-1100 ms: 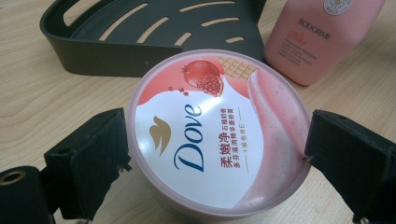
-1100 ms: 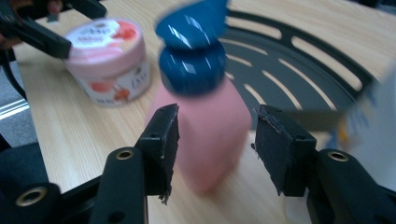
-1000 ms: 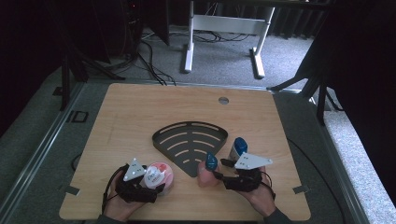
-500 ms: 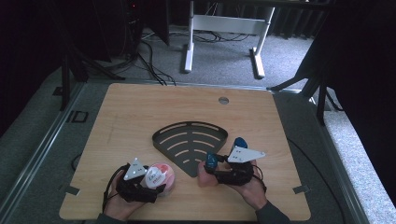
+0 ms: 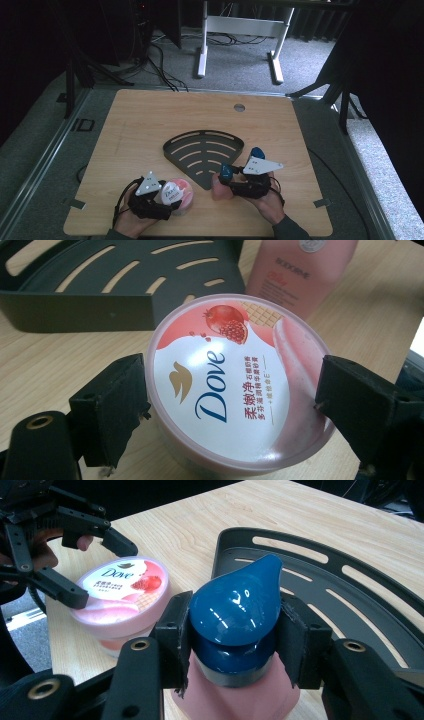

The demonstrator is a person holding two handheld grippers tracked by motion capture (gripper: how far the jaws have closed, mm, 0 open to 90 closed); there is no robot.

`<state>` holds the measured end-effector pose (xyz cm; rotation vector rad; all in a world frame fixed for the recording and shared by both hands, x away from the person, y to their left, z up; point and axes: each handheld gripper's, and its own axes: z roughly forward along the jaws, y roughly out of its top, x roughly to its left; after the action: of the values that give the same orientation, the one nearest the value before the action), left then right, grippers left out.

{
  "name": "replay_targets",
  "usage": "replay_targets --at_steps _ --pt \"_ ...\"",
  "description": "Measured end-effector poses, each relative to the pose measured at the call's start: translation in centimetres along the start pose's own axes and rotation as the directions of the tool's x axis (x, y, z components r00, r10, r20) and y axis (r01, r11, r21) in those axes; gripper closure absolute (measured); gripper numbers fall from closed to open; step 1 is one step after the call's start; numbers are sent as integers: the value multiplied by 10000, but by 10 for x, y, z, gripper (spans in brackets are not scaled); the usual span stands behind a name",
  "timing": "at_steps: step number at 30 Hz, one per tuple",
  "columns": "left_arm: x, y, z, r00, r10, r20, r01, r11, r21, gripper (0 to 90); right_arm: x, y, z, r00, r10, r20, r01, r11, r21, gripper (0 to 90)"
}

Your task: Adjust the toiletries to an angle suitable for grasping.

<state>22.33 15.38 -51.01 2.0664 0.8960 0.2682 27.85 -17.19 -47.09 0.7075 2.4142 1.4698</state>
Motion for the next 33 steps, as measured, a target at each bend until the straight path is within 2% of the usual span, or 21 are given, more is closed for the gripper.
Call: replay_targets --at_steps 2,4,12,20,26,30,33 --pt "0 0 0 10000 0 0 0 10000 0 139 0 0 0 10000 -19 37 19 10000 -5 527" --pt "-3 2 3 9997 117 202 -117 9999 -3 145 2 1 0 9999 -102 126 102 9999 7 530" --pt "-11 6 10 9979 364 536 -366 9993 28 146 3 3 0 9996 -153 258 151 9999 79 534" --pt "-19 9 16 9945 626 837 -628 9980 -1 146 8 11 6 9980 -487 396 478 9986 244 536" --pt "-26 12 22 9902 800 1144 -801 9968 -42 146 10 21 10 9972 -617 422 613 9981 102 537" --pt "-31 13 26 9868 949 1311 -947 9955 -76 146 11 35 16 9956 -829 426 835 9964 -113 537" --pt "-34 14 27 9862 1077 1258 -1063 9942 -178 147 13 43 22 9950 -930 359 937 9954 -191 537"
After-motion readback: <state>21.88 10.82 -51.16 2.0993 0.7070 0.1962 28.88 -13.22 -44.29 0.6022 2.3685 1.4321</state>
